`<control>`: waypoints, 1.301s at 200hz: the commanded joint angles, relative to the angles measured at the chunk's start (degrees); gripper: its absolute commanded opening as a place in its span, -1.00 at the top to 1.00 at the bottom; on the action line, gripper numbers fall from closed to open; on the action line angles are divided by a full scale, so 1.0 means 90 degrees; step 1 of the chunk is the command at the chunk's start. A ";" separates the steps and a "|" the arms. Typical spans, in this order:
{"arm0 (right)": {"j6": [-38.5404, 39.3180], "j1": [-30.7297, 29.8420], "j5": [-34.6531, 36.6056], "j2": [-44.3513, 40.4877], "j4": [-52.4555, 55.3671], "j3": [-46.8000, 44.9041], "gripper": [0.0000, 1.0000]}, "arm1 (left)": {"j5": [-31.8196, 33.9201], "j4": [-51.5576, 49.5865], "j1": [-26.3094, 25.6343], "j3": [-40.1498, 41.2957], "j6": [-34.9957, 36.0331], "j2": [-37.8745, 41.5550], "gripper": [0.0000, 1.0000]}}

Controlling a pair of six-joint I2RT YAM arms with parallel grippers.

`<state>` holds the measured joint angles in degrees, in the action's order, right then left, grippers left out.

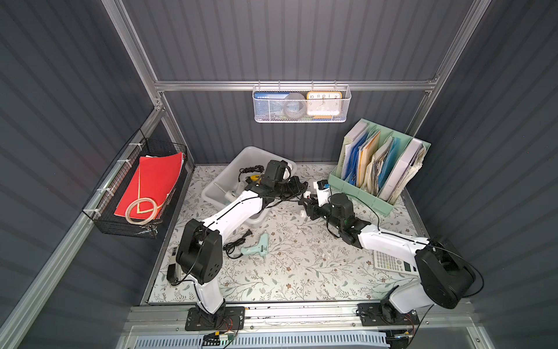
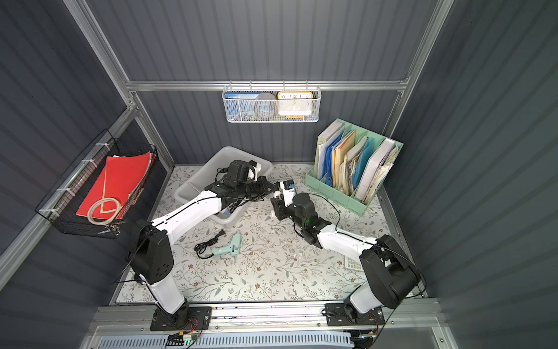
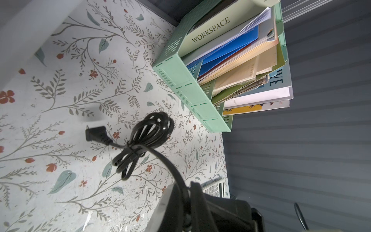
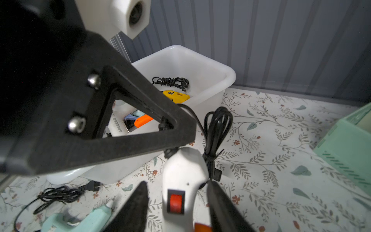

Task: Put the hot melt glue gun into the storage box
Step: Pick up the hot melt adhesive gun from the center of the board, then place the hot melt adhesive gun in the storage box.

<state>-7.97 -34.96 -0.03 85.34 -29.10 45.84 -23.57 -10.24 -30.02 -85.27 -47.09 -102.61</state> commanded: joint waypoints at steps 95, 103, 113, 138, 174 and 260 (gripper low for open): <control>-0.0171 -0.0144 0.1924 -0.2976 0.1349 -0.0742 -0.98 | 0.0471 -0.0320 0.0360 -0.1731 0.0882 0.0418 1.00; -0.0147 -0.0141 0.2139 -0.3172 0.1478 -0.0823 -0.98 | 0.0502 -0.0303 0.0455 -0.1789 0.0881 0.0488 1.00; -0.0123 -0.0147 0.2409 -0.3401 0.1647 -0.0924 -0.98 | 0.0553 -0.0243 0.0584 -0.1822 0.0912 0.0595 1.00; -0.0179 -0.0144 0.2906 -0.3826 0.2077 -0.1067 -0.98 | 0.0781 -0.0121 0.0993 -0.1752 0.0974 0.0890 1.00; -0.0466 -0.0140 0.2958 -0.4005 0.2480 -0.1045 -0.98 | 0.1178 -0.0121 0.1563 -0.1717 0.1157 0.1141 1.00; -0.0782 -0.0152 0.2563 -0.3430 0.2691 -0.0651 -0.98 | 0.0870 0.0156 0.2525 -0.1489 0.0850 0.0674 1.00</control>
<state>-13.47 -36.12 23.79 53.82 -5.78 37.82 -13.58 -12.12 -8.08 -99.53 -38.54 -94.15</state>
